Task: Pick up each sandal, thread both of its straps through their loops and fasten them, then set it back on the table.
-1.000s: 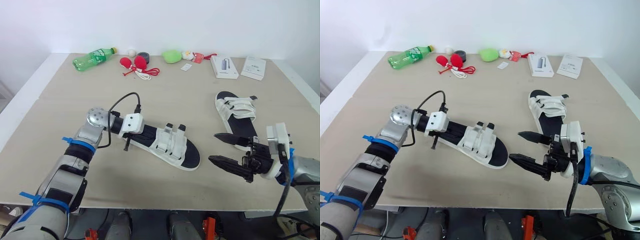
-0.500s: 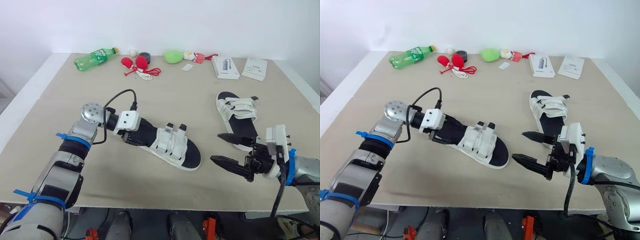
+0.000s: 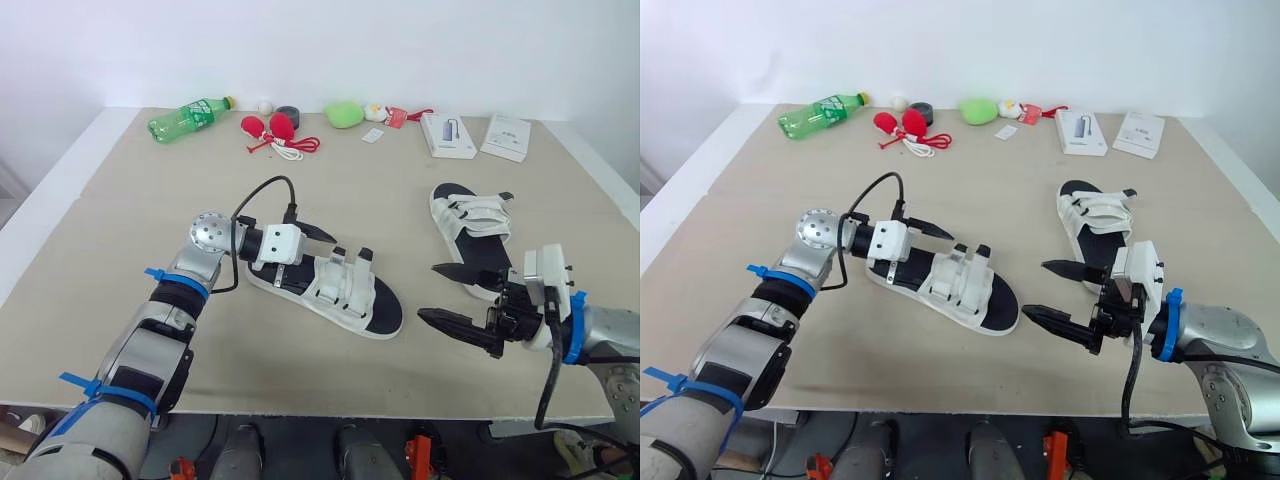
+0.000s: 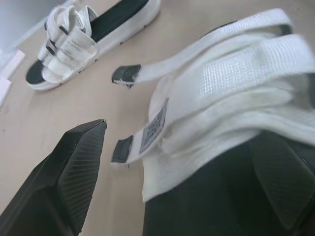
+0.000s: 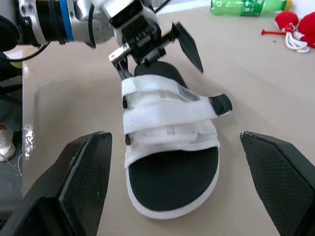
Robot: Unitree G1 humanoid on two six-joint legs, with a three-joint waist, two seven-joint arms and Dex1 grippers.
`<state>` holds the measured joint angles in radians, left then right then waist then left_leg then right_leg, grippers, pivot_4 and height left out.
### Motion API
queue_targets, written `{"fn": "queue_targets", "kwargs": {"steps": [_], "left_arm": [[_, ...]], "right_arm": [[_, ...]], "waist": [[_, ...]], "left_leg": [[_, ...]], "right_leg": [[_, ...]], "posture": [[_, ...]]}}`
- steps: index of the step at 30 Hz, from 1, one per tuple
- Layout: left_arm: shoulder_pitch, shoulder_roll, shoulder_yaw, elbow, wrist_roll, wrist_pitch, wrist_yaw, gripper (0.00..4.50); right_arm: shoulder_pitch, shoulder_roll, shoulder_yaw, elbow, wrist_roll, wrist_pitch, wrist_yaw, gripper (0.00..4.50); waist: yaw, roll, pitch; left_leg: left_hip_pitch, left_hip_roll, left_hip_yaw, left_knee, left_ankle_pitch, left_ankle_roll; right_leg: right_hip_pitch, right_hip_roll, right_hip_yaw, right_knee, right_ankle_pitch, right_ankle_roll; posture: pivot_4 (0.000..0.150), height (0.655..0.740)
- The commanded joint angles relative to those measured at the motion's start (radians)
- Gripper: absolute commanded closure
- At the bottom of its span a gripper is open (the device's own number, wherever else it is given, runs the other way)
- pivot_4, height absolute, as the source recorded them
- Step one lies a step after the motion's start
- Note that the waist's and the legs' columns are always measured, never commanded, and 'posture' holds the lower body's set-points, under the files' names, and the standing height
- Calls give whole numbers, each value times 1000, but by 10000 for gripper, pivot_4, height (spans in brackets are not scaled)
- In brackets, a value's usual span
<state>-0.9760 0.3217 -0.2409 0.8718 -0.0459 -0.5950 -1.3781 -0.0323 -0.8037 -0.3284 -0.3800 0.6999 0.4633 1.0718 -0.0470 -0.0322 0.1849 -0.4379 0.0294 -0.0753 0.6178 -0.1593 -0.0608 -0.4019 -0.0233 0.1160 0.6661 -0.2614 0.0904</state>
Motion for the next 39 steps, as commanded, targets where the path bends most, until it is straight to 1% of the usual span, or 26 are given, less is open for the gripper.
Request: {"fn": "queue_targets", "kwargs": {"steps": [1, 3, 5, 7, 8, 9, 11, 18, 21, 22, 25, 28, 32, 36, 39], "left_arm": [[-58, -27, 6, 73, 26, -10, 54, 2499], [-79, -41, 4, 121, 52, 0, 95, 7635], [-100, -55, 6, 163, 69, 8, 119, 17401], [-118, -76, 27, 196, 57, 38, 126, 27134], [-125, -83, 34, 207, 51, 50, 124, 32956], [-130, -86, 37, 215, 52, 50, 125, 37800], [-138, -99, 49, 224, 41, 68, 114, 44844], [-146, -101, 54, 226, 61, 76, 111, 44844], [-152, -89, 49, 223, 85, 53, 155, 44844], [-159, -82, 49, 224, 99, 54, 191, 44844], [-199, -41, 56, 250, 161, 138, 380, 44844], [-238, 3, 82, 279, 194, 281, 590, 44844], [-277, 19, 173, 283, 151, 561, 846, 44844], [-267, -13, 255, 201, 104, 810, 1027, 44844], [-211, -53, 273, 63, 129, 952, 1213, 44844]], "right_arm": [[-10, -8, -9, -33, 21, 6, -9, 0], [-7, -7, -7, -39, 20, 7, -14, 0], [-1, -7, -7, -47, 20, 7, -18, 0], [7, -6, -7, -54, 15, 5, -21, 0], [10, -7, -6, -56, 13, 4, -22, 0], [13, -6, -5, -58, 12, 3, -24, 0], [20, -5, -5, -65, 12, 1, -28, 0], [34, -4, -6, -73, 11, -5, -33, 0], [34, -3, -2, -73, 7, -12, -32, 0], [32, -2, 1, -73, 4, -16, -32, 0], [9, 8, 11, -64, 6, -23, -42, 0], [-32, 23, 24, -47, 13, -21, -59, 0], [-70, 37, 49, -21, -4, -31, -64, 0], [-98, 56, 70, 3, -21, -47, -69, 0], [-122, 74, 86, 39, -37, -68, -70, 0]], "waist": [[0, 0, 0], [0, 0, 0], [0, 0, 0], [0, 0, 0], [1, 0, 0], [1, 0, 0], [1, 0, 0], [0, 0, 0], [0, 0, 0], [0, 0, 0], [-1, 0, 0], [-7, 0, 0], [-2, 0, 0], [1, 0, 0], [5, 0, 0]], "left_leg": [[0, 0, 0, 0, 0, 0], [0, 0, 0, 0, 0, 0], [0, -1, 0, 0, 0, 0], [0, 0, 0, 0, 0, 0], [0, -1, -1, 0, 0, 0], [0, -1, -1, 0, 0, 0], [0, -1, -1, 0, 0, 0], [0, -1, -1, 0, 0, 0], [0, -1, -1, 0, 0, 0], [0, -1, -1, 0, 0, 0], [0, -1, -1, 1, 1, 1], [0, 0, -1, 1, 1, 1], [-1, -1, -2, 0, 1, 2], [-2, -1, -2, 0, 1, 1], [-3, -2, -4, 0, 1, 1]], "right_leg": [[0, 0, 0, 0, 0, 0], [0, 0, 0, 0, 0, 0], [0, 0, 0, 0, 0, 0], [0, 0, 0, 0, 0, 0], [0, 0, 0, 0, 0, 0], [0, 0, 0, 0, 0, 0], [0, 0, 0, 0, 0, 0], [0, 0, 0, 0, 0, 0], [0, 0, 0, 0, 0, 0], [0, 0, 0, 0, 0, 1], [0, 0, 0, 0, 1, 1], [0, 0, 0, 0, 1, 1], [0, 0, 0, 0, 1, 2], [0, 0, 0, 0, 1, 2], [0, 0, -2, 0, 1, 2]], "posture": [[1500, 7400], [1500, 7400], [1500, 7400], [1500, 7400], [1500, 7400], [1500, 7400], [1500, 7400], [1500, 7400], [1500, 7400], [1500, 7400], [1500, 7400], [1500, 7400], [1500, 7400], [1500, 7400], [1500, 7400]]}}
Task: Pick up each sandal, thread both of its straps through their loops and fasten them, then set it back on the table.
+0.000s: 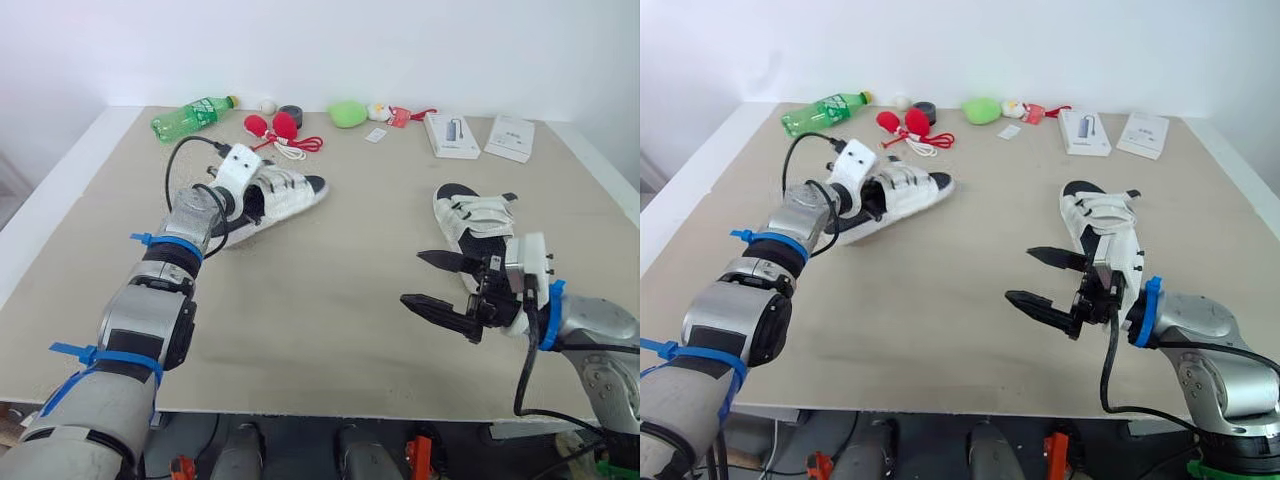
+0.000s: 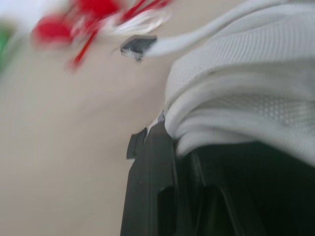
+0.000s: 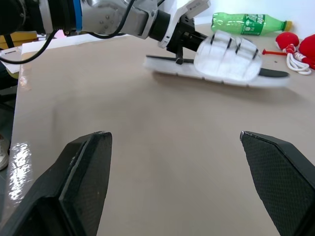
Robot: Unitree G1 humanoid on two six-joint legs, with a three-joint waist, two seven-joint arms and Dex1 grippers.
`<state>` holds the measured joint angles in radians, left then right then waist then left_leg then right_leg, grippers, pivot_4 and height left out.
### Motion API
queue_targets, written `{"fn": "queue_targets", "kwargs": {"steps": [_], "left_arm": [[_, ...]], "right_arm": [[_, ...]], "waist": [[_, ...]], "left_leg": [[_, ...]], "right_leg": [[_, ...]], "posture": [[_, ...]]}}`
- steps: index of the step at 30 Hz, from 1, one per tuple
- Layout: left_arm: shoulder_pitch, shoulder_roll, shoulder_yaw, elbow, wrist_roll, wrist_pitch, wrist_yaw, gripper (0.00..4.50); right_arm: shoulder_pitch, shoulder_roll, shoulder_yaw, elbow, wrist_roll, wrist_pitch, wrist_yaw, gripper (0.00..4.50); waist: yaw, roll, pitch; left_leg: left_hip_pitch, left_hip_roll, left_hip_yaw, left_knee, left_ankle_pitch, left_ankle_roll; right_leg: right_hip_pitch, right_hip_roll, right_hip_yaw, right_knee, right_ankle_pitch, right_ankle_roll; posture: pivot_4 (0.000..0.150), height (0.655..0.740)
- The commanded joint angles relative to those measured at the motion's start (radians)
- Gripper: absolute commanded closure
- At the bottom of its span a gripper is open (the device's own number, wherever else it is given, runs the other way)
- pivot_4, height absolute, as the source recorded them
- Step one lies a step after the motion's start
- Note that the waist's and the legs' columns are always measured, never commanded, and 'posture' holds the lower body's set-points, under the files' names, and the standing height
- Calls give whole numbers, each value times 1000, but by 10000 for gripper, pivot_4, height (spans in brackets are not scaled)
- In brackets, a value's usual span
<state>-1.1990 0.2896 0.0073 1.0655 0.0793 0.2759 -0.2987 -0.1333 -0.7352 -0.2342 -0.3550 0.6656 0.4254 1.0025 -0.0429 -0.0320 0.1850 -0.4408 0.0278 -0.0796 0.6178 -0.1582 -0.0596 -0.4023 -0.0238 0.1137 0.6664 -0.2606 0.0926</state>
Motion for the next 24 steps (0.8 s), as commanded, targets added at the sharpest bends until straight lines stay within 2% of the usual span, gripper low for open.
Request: {"fn": "queue_targets", "kwargs": {"steps": [1, 6, 10, 19, 21, 22, 23, 24], "left_arm": [[33, -33, 30, -181, 10, 119, 184, 44844], [156, -74, 13, -408, 39, 277, 294, 44844], [237, -74, -51, -583, 84, 366, 286, 44844], [299, -90, -47, -681, 74, 441, 281, 44844], [302, -96, -27, -692, 51, 437, 271, 37104], [303, -98, -21, -699, 41, 441, 263, 35910], [302, -98, -17, -704, 36, 450, 258, 32465], [302, -96, -16, -709, 34, 456, 254, 26827]], "right_arm": [[-29, 12, -5, 25, -6, -34, -1, 0], [-53, 30, 7, 72, -32, -62, -1, 0], [-60, 34, 12, 112, -49, -84, 9, 0], [-100, 61, 6, 149, -41, -102, 6, 0], [-99, 61, 11, 155, -44, -106, 12, 0], [-98, 61, 16, 158, -49, -111, 16, 0], [-98, 61, 20, 160, -51, -114, 19, 0], [-98, 61, 22, 162, -52, -115, 21, 0]], "waist": [[0, 0, 0], [-4, 1, 0], [-6, 1, 0], [-5, 1, 0], [-5, 1, 0], [-5, 1, 0], [-5, 1, 0], [-5, 1, 0]], "left_leg": [[0, 0, 0, 0, 0, 0], [1, 0, -1, 0, 1, -2], [3, 0, -1, -1, 3, -4], [3, 0, 0, 0, 6, -7], [3, 0, 0, 0, 6, -7], [3, 0, 0, 0, 6, -7], [3, 0, 0, 0, 6, -7], [3, 0, 0, 0, 6, -7]], "right_leg": [[0, 0, 0, 0, 0, 0], [1, 0, 0, 1, 1, -1], [1, 1, 0, 2, 1, -2], [1, 0, 0, 1, 4, -1], [1, 0, 0, 1, 4, -1], [1, 0, 0, 1, 4, -1], [1, 0, 0, 1, 4, -2], [1, 0, 0, 1, 4, -2]], "posture": [[1500, 7400], [1500, 7400], [1500, 7400], [1500, 7400], [1500, 7400], [1500, 7400], [1500, 7400], [1500, 7400]]}}
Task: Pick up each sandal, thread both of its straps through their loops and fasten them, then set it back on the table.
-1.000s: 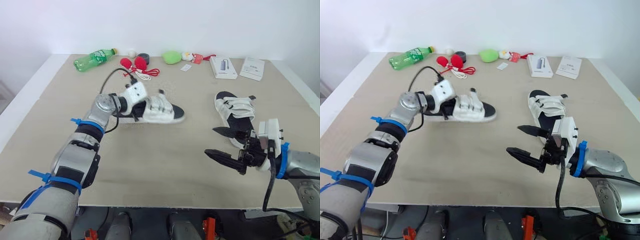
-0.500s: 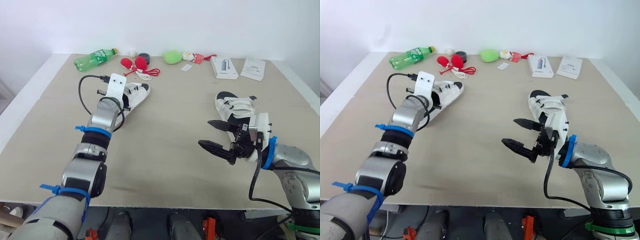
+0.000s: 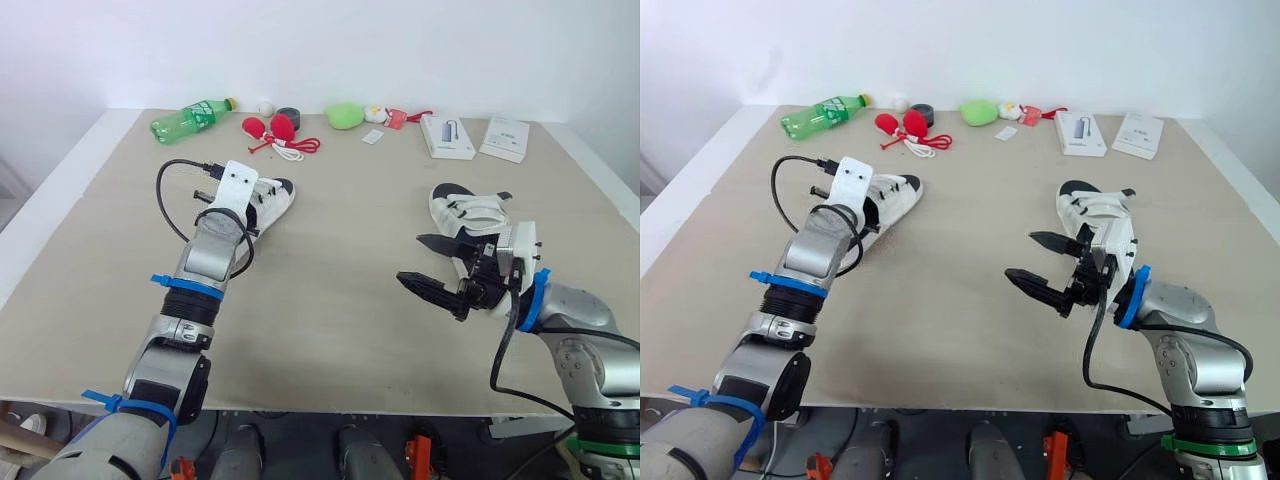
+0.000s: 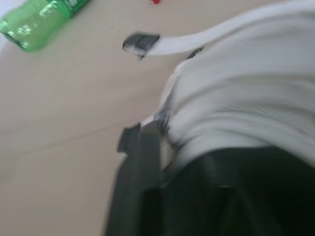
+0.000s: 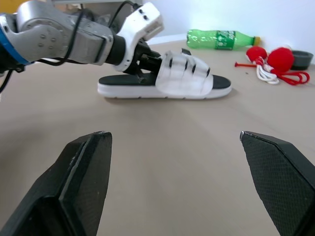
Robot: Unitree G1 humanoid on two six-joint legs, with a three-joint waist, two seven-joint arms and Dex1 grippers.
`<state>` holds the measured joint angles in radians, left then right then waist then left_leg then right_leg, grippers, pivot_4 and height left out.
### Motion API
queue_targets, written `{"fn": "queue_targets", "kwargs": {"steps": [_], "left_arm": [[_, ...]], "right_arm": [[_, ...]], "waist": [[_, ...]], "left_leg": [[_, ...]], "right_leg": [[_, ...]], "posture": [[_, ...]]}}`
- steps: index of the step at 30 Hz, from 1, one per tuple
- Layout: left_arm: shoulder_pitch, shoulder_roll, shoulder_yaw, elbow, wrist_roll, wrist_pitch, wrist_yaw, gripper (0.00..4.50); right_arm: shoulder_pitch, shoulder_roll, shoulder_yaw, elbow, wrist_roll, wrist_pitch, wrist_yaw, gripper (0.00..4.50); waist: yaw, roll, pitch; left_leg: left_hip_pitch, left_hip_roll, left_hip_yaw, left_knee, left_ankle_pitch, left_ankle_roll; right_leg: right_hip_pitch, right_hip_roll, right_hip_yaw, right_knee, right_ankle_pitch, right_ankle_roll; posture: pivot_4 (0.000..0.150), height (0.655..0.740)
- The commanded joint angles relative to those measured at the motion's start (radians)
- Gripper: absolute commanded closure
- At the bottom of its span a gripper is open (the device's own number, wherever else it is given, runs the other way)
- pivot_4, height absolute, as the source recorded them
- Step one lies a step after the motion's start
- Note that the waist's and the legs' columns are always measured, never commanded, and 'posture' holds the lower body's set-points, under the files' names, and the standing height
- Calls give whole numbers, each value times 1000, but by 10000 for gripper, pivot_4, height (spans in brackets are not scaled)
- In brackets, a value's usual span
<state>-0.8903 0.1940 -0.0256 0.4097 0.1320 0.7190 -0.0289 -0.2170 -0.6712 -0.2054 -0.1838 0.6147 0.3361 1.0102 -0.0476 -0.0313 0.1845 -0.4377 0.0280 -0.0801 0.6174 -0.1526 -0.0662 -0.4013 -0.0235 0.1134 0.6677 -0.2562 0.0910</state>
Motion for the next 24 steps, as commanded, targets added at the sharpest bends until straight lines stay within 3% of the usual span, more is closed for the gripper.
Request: {"fn": "queue_targets", "kwargs": {"steps": [1, 2, 6, 10, 15, 17, 20, 24], "left_arm": [[-8, 2, 17, -55, -22, 16, -20, 23790], [-8, 5, 19, -59, -28, 19, -27, 17436], [5, 35, 16, -111, -62, 29, -102, 420], [60, 112, -5, -244, -126, 18, -270, 420], [176, 252, -8, -364, -252, -224, -604, 420], [232, 288, 19, -387, -353, -294, -771, 420], [280, 326, 64, -406, -543, -232, -987, 420], [328, 394, -7, -437, -536, -323, -1143, 420]], "right_arm": [[-16, -3, -5, -7, -2, -27, 15, 0], [-18, -2, -3, -5, -2, -27, 16, 0], [-27, -4, 3, 1, -8, -25, 21, 0], [-32, -15, 8, 7, -17, -22, 33, 0], [-29, -49, 10, 23, -36, -33, 80, 0], [-21, -64, -4, 32, -29, -40, 108, 0], [21, -102, -32, 38, -21, -68, 169, 0], [92, -149, -71, 17, -1, -76, 224, 0]], "waist": [[0, 0, 0], [0, 0, 0], [-1, 0, 0], [-1, 0, 0], [0, 0, 0], [0, 1, 0], [4, 1, 0], [2, 1, 0]], "left_leg": [[0, 0, 0, 0, 0, 0], [0, 0, 0, 0, 0, 0], [0, 0, 0, 0, 0, 0], [0, 0, 0, 0, 0, 0], [0, 0, 0, 0, 0, 0], [0, 1, 1, 0, 0, 0], [0, 1, 1, 0, 0, 0], [0, 1, 1, 0, 0, 0]], "right_leg": [[0, 0, 0, 0, 0, 0], [0, 0, 0, 0, 0, 0], [0, 0, 0, 0, 0, 0], [0, 0, 0, 0, 0, 0], [0, 0, 0, 0, 1, -3], [0, 0, 0, 0, 3, -5], [0, -1, 0, -1, 3, -6], [1, -1, -1, -1, 0, -2]], "posture": [[1500, 7400], [1500, 7400], [1500, 7400], [1500, 7400], [1500, 7400], [1500, 7400], [1500, 7400], [1500, 7400]]}}
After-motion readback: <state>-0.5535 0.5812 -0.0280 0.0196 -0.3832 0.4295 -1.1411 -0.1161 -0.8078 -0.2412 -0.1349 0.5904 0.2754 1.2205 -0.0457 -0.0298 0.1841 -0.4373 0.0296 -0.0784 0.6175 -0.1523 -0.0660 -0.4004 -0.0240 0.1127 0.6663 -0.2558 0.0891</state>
